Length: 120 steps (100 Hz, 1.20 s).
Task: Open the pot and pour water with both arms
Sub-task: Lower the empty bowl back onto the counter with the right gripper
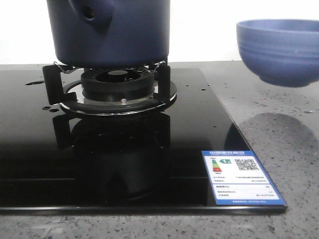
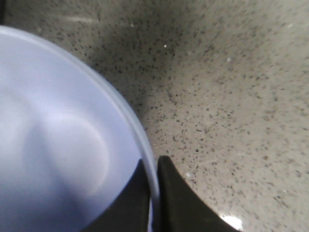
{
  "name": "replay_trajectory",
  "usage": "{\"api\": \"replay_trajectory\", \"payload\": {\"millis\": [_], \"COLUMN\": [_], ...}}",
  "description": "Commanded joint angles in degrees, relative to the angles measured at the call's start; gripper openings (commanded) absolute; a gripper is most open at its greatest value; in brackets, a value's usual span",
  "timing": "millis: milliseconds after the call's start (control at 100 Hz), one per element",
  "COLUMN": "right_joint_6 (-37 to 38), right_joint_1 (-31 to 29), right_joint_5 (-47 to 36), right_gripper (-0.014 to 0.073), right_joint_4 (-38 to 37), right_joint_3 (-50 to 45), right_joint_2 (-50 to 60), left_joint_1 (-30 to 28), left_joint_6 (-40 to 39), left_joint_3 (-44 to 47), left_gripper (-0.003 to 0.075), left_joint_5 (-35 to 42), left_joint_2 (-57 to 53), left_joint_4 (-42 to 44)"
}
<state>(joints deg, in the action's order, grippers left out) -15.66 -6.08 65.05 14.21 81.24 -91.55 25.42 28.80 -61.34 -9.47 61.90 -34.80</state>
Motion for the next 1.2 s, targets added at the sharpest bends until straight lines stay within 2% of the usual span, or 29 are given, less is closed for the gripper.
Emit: {"api": "replay_trajectory", "payload": {"millis": [0, 490, 580, 680, 690, 780, 960, 1190], "right_joint_6": [0.02, -0.11, -0.26, -0.34, -0.34, -0.34, -0.34, -0.34], "right_joint_1": [-0.31, -0.2, -0.2, -0.2, -0.2, -0.2, -0.2, -0.2], "right_joint_5": [-1.23, -1.06, -0.06, 1.63, 1.95, 3.23, 3.66, 3.27], "right_gripper": [-0.0042, -0.0031, 0.0064, 0.027, 0.0318, 0.0444, 0.0458, 0.0458], "right_joint_4": [1.02, 0.55, 0.55, 0.55, 0.55, 0.55, 2.27, 2.52], "right_joint_3": [2.0, 2.0, 2.25, 3.63, 3.95, 5.95, 8.8, 8.91], "right_joint_2": [0.67, -2.24, -2.24, -1.88, -1.75, -0.64, 5.45, 14.0], "left_joint_1": [0.54, 0.54, 0.54, 0.54, 0.54, 0.54, 2.43, 7.14], "left_joint_6": [-0.18, -0.18, -0.18, -0.18, -0.18, -0.18, -0.18, -0.18], "left_joint_3": [-2.04, -2.04, -2.04, -2.04, -2.04, -2.04, -2.04, -2.04], "left_gripper": [0.0336, 0.0336, 0.0336, 0.0336, 0.0336, 0.0336, 0.0336, 0.0336], "left_joint_5": [7.11, 7.76, 7.76, 7.76, 7.76, 7.56, 7.41, 12.56], "left_joint_2": [-1.1, -1.1, -1.1, -0.82, -0.85, -0.14, 2.0, 7.13], "left_joint_4": [-0.67, -0.53, -0.53, -0.53, -0.53, -1.14, -1.4, -0.42]}}
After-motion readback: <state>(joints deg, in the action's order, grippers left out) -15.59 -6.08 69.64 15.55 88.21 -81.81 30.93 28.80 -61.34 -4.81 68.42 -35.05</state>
